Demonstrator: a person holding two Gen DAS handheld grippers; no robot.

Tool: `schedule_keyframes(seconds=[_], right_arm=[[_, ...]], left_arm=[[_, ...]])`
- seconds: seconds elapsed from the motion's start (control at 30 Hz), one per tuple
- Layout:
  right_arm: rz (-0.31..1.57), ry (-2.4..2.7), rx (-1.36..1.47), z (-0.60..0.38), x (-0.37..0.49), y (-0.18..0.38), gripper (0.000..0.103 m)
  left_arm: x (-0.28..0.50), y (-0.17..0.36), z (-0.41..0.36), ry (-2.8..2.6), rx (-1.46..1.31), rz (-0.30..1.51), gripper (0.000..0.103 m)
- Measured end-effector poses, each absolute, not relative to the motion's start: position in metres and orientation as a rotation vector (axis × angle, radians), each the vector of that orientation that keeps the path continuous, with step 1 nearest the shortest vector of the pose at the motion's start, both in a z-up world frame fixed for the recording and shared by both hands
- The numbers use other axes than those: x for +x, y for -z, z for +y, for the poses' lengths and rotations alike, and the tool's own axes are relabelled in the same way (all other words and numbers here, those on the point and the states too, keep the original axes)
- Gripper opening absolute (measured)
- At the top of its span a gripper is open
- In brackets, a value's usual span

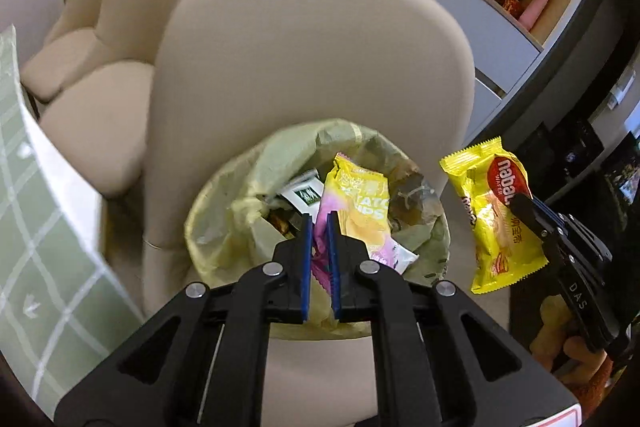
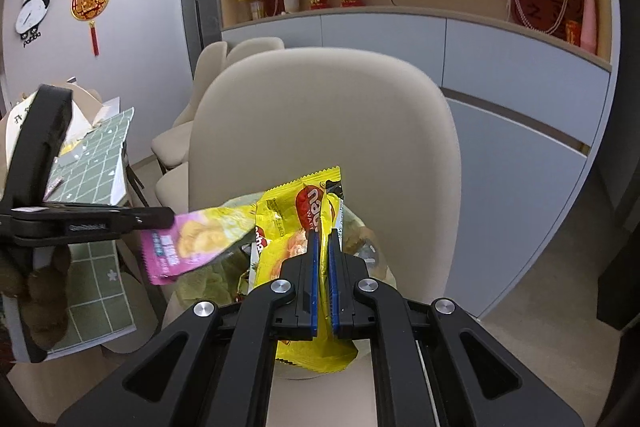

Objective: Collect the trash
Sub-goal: 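Carry the Nabati pack and chips bag to the trash bag and release both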

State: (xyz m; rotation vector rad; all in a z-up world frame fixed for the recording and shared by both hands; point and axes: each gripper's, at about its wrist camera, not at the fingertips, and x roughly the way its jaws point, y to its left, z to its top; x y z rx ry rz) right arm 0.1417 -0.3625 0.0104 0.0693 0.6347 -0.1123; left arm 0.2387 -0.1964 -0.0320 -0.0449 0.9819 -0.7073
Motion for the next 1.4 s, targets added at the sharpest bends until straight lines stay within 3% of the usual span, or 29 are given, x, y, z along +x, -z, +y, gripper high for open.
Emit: schedule_keyframes(seconds=[0.27,0.4,0.93,1.0,1.07,1.4], right_arm=[[0.677,0.096,0.07,-0.352,0.175,0.008,0.006],[0.695,0.082,0.058,-0.345,0.187,0.013,0.006],[0.757,0.063,0.106,-0.344,0.208,0.04,0.008],[0.76,0.064,0.117,-0.343,0.208,0.044,0.015],[0.756,0.062,0.128,-0.34,0.207,0.043,0.039],[0.667,0.057,0.065,-0.301,0.171,-0.009,0.042]], left_arm=[[0.238,0.049,-0.198,0.709,-0.013,1.043,0.007],[0.239,0.05,-0.197,0.701,-0.038,1.047,0.022],[0.242,0.026,-0.18,0.654,-0.085,0.975,0.035],[0.242,0.016,-0.177,0.648,-0.102,0.955,0.037],[0.242,0.008,-0.172,0.642,-0.121,0.948,0.037],[0.2,-0.054,-0.097,0.611,-0.101,0.836,0.043]])
